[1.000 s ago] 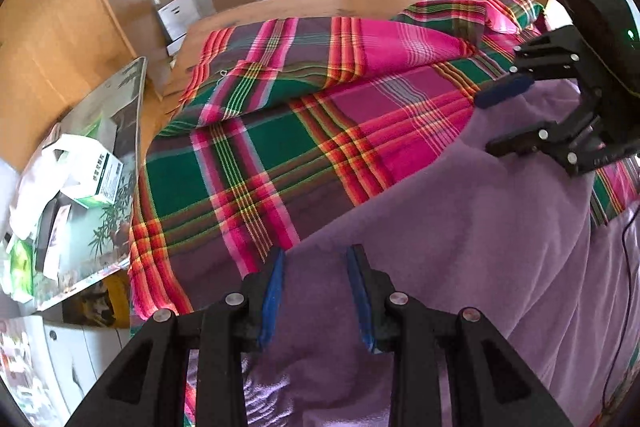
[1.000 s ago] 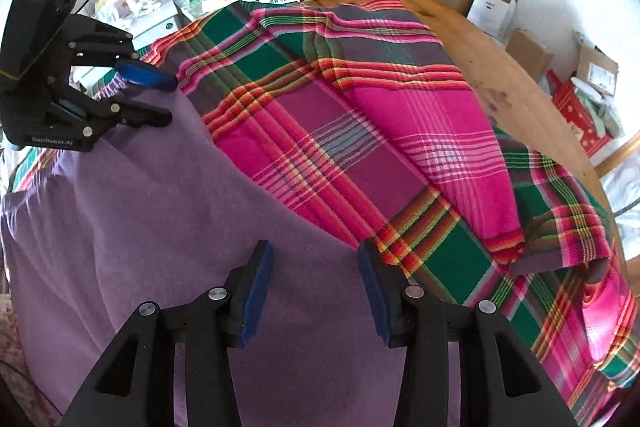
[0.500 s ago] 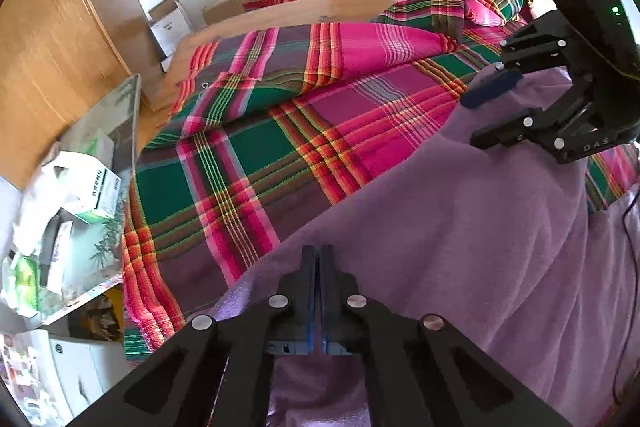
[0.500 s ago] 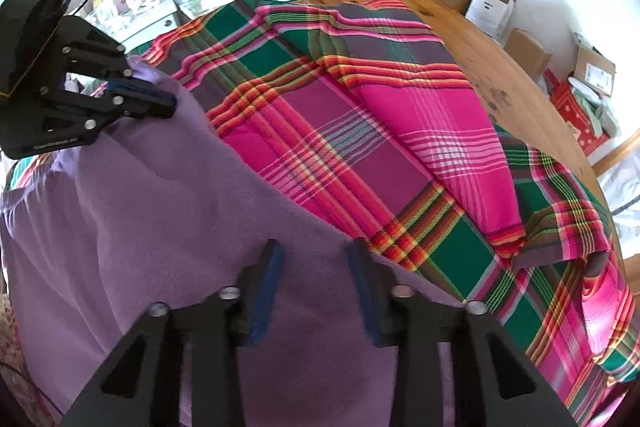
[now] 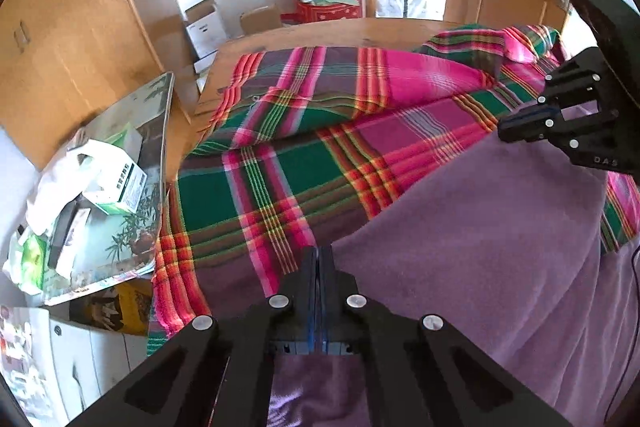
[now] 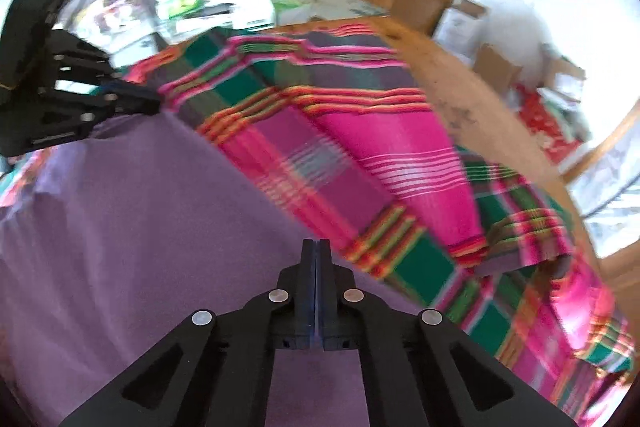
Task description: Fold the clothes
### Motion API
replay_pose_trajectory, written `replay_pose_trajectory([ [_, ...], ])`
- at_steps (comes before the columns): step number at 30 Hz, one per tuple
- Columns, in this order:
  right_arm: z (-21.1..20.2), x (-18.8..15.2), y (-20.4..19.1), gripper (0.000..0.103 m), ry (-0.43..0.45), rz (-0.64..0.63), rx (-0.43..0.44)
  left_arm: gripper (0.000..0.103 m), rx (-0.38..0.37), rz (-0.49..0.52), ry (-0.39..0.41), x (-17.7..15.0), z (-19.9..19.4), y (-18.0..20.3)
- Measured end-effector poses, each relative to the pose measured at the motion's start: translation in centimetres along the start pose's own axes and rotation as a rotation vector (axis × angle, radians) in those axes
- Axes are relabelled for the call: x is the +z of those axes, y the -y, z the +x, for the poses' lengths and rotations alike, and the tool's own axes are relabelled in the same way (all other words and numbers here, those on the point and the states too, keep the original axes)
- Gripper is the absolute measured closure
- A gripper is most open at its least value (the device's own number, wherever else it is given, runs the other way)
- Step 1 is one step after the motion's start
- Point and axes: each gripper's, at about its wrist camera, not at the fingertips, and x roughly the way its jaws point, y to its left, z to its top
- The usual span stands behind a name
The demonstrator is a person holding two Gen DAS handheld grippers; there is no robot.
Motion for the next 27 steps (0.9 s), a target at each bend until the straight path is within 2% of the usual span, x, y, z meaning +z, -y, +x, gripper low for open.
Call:
replay_pose_trajectory([
  [3,0.3,-0.1,0.7,0.102,-0.018,0.026,0.021,0.103,0.025,-0.013,-0.005,-0.2,0.3,-0.5],
  [5,0.3,-0.3,1.4,0.095,-0.025,0.034,0.036,0.103,-0.005,-0.009,-0.012,-0.5,0.2,-0.8],
  [7,0.3,-0.5,1.9,0.074,-0.034,0.037,0.047,0.102,-0.036,-0.028,-0.015,-0.8,0.0,-1.5],
  [13,0.8,-1.0,2.6,0.067,-0.055,0.03,0.038,0.079,-0.057,0.014,-0.026,-1.3,-0.3,-1.3],
  [16,0.7,-1.5,2.6,0.066,-0.062,0.042,0.093,0.078,-0.055,0.046,-0.037,-1.7,0.0,-0.7],
  [20,0.3,-2.0,2.0,0.066,-0.056,0.028,0.092,0.078,-0.053,0.049,-0.027,-2.0,-0.1,-0.5],
  [23,0.2,-2.1,1.8,0.068,-0.053,0.033,0.09,0.085,-0.049,0.053,-0.025,-2.1,-0.1,-0.2],
  [25,0.2,-2.1,1.7,0.087,-0.05,0.03,0.094,0.09,-0.044,0.07,-0.026,-2.1,-0.2,0.1],
  [27,0.2,-2.0,1.4,0.097,-0.051,0.024,0.084,0.095,-0.038,0.085,-0.027,-2.1,-0.2,0.4],
])
